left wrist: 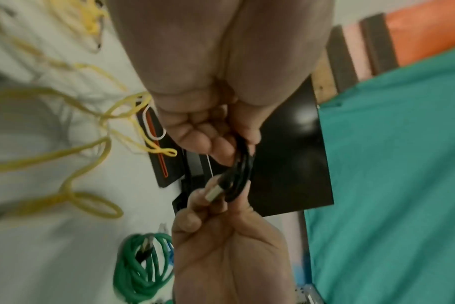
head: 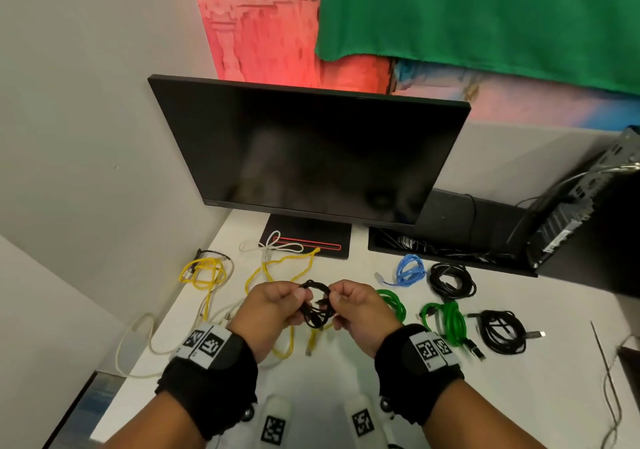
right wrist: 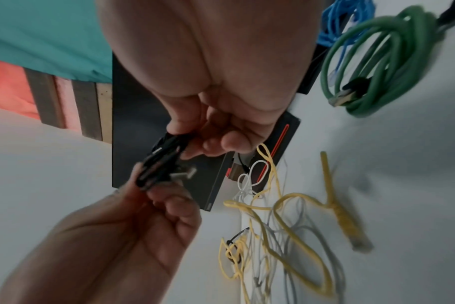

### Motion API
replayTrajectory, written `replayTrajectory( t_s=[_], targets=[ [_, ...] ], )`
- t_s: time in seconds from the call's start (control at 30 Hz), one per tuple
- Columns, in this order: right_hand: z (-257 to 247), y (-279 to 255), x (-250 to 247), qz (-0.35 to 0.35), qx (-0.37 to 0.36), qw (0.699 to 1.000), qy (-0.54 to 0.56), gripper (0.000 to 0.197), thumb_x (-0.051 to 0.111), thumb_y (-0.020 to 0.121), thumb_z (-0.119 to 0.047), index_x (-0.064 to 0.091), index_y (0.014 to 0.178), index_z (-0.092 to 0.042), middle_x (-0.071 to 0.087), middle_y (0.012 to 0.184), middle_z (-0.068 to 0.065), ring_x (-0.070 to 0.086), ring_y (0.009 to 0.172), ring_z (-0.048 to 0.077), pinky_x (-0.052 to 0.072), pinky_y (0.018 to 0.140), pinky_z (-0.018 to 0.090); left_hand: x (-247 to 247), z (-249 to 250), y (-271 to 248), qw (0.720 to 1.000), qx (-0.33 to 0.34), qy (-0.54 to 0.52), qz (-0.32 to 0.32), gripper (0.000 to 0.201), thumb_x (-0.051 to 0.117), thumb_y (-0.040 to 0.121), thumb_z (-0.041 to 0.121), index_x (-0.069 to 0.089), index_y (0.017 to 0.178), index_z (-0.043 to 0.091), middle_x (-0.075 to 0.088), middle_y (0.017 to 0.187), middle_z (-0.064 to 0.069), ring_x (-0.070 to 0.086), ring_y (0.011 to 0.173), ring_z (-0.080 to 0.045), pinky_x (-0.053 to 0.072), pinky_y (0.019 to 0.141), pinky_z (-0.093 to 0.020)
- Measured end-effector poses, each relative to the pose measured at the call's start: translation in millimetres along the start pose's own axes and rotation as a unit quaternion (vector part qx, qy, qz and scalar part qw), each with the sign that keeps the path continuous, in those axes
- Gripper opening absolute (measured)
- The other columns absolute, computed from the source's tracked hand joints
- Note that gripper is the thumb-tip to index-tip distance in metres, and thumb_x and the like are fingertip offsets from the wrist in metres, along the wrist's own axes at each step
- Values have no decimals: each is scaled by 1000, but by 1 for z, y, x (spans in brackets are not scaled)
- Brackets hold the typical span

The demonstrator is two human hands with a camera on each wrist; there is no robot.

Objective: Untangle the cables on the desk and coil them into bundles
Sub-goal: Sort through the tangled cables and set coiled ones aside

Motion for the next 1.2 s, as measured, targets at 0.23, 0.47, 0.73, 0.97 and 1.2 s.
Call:
replayTrajectory(
  t_s=[0.23,0.47,0.73,0.97,1.2],
  targets=[
    [18,-21,-14,-5,72,996,56,23,51,101,-3,63,83,-12,61,71,4,53,56,11,38,50,23,5,-23,-4,998,-41,39,-37,20,57,94,4,74,84,5,70,74,-11,61,68,-23,52,64,-26],
    [43,-56,-32,5,51,992,-115,5,67,89,-12,65,90,-16,68,65,-4,64,59,10,43,50,21,12,-50,-12,975,-14,206,-76,20,63,93,12,75,78,10,70,64,-2,60,54,-8,44,52,-19],
    [28,-91,-142,246,26,960,129,10,65,92,-10,74,94,-14,72,82,6,61,60,13,49,49,24,-29,-84,-13,921,-41,388,-13,27,73,84,35,70,108,23,70,105,3,63,94,-7,44,81,-19],
    [-10,-83,-293,478,74,874,38,7,62,94,-9,68,97,-11,70,84,6,64,64,16,43,44,25,-51,-115,-19,774,-89,621,-80,77,55,78,70,35,146,40,35,148,-1,41,134,-22,33,111,-30],
    [5,-46,-345,429,250,852,-166,19,60,98,-18,66,93,0,72,84,12,70,82,26,60,81,34,-50,-102,-14,789,-82,600,-101,72,57,80,70,36,143,42,35,143,3,39,134,-17,30,111,-25]
  ],
)
Point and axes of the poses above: each hand's wrist, its own y-axis towards the middle knuckle, its own x-axis out of the palm, z = x × y, the point moved 3 cm from there along y, towards the middle knuckle
